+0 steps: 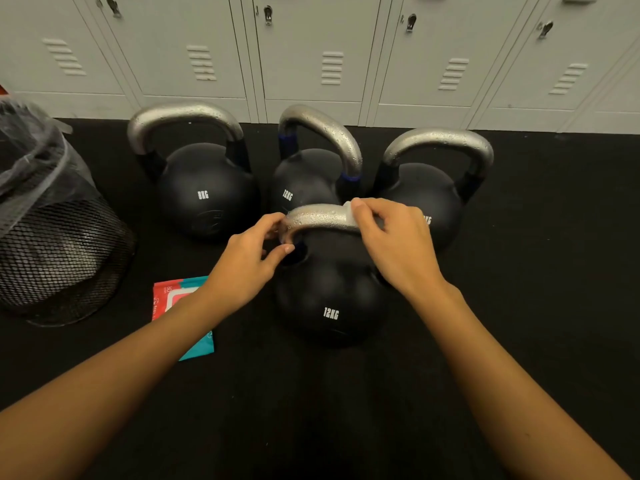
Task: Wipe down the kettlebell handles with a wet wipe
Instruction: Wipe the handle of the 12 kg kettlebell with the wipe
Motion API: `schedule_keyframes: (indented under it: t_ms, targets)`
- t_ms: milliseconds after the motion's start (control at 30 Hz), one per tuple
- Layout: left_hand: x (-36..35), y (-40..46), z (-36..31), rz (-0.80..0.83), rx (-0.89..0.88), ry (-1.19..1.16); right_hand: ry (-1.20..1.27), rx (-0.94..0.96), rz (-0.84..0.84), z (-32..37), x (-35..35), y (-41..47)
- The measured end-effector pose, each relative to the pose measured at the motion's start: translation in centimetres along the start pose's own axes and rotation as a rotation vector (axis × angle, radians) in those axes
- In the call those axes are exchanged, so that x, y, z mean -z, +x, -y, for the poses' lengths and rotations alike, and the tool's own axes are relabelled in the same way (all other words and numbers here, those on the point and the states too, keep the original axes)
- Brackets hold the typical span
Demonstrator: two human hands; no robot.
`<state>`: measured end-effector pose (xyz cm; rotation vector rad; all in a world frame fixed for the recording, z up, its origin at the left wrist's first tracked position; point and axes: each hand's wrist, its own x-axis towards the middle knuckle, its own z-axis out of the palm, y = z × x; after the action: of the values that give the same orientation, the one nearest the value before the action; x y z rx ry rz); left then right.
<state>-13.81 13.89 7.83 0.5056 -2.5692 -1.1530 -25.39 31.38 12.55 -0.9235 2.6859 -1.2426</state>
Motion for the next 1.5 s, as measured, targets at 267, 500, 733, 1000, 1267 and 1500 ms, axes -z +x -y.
schedule_keyframes:
  t_ms: [267,500,733,1000,1267,1500]
  targets:
    - [0.0,0.0,-0.1,-0.003,-0.003,-0.002,0.071,0.188,0.045,-0.9,0.1,-0.8]
    - [0.0,0.1,0.0,0.001,-0.003,0.009,0.174,0.071,-0.034,-2.3,0.8,-1.3]
    - [0.1,0.2,0.2,0.009,0.004,0.004,-0.020,0.153,-0.036,0.7,-1.0,0.0]
    - [0.0,0.2,0.2,0.001,-0.004,-0.006,-0.001,0.359,-0.107,-2.1,-1.0,-1.4]
    - [0.1,0.1,0.2,0.000,-0.010,-0.002,0.156,0.252,-0.168,-4.1,-0.2,-3.1]
    - [0.0,0.1,0.2,0.001,-0.011,-0.008,-0.023,0.512,-0.188,-4.3,-1.9,-2.4]
